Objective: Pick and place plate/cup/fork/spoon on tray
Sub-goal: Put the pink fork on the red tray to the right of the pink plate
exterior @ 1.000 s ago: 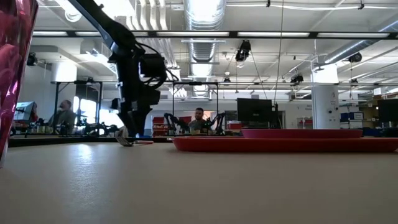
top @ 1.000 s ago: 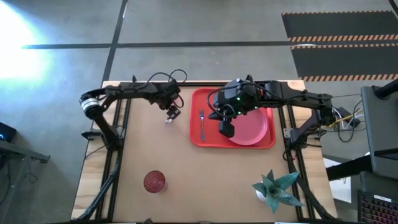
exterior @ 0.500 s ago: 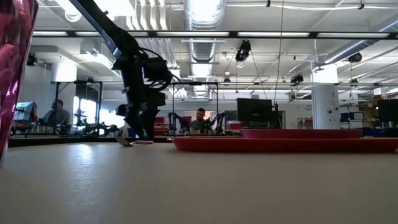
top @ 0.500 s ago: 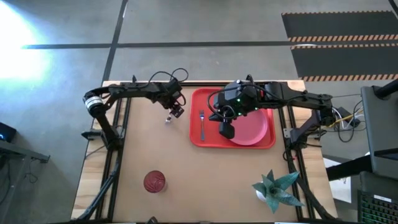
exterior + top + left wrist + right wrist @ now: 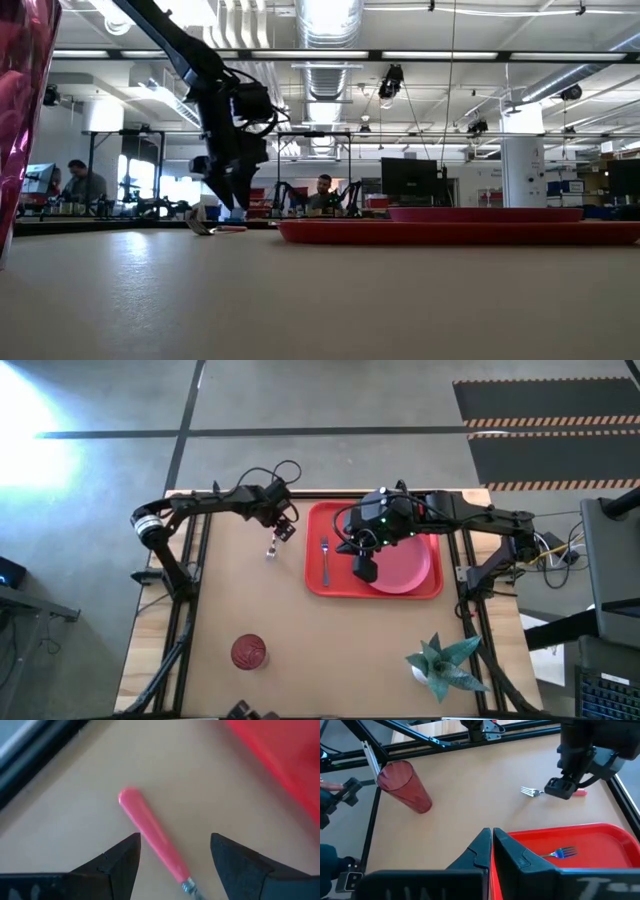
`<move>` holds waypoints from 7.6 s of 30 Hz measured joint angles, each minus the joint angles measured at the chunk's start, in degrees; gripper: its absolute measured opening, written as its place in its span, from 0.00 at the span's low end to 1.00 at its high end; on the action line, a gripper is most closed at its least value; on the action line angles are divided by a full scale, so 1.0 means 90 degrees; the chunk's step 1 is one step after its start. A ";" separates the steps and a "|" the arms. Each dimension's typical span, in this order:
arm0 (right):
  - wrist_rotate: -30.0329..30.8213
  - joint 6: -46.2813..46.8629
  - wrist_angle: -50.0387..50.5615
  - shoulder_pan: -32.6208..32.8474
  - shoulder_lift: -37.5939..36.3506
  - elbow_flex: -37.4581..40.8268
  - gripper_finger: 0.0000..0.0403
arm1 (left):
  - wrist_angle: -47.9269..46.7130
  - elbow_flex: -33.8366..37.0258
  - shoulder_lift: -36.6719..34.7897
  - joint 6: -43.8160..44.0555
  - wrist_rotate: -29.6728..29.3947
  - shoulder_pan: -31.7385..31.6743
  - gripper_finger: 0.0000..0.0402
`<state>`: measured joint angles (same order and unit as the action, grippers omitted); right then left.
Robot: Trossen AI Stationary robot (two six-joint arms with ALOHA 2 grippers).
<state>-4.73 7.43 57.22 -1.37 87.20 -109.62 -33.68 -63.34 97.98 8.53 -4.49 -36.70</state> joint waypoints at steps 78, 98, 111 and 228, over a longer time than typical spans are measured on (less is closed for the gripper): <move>0.0199 0.0018 0.0229 -0.0005 -0.0007 0.0002 0.02 | -0.4308 -0.1582 -0.0199 -0.4285 0.0505 0.3629 0.06; 0.0204 0.0173 0.0242 -0.0005 -0.0007 0.0002 0.02 | -0.4384 -0.4035 0.1219 -0.7099 -0.0381 0.3866 0.06; 0.0324 0.0171 0.0230 -0.0056 -0.0059 -0.0102 0.02 | -0.4530 -0.3911 0.1294 -0.6528 0.0276 0.3646 0.06; -0.3986 0.0457 -0.0055 0.0009 0.3394 0.0277 0.21 | -0.3194 -0.2795 -0.4695 -0.2314 -0.2875 0.3952 0.48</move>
<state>-40.61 11.54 56.73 -1.28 117.75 -107.13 -62.42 -88.49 55.72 -12.29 -30.37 -1.13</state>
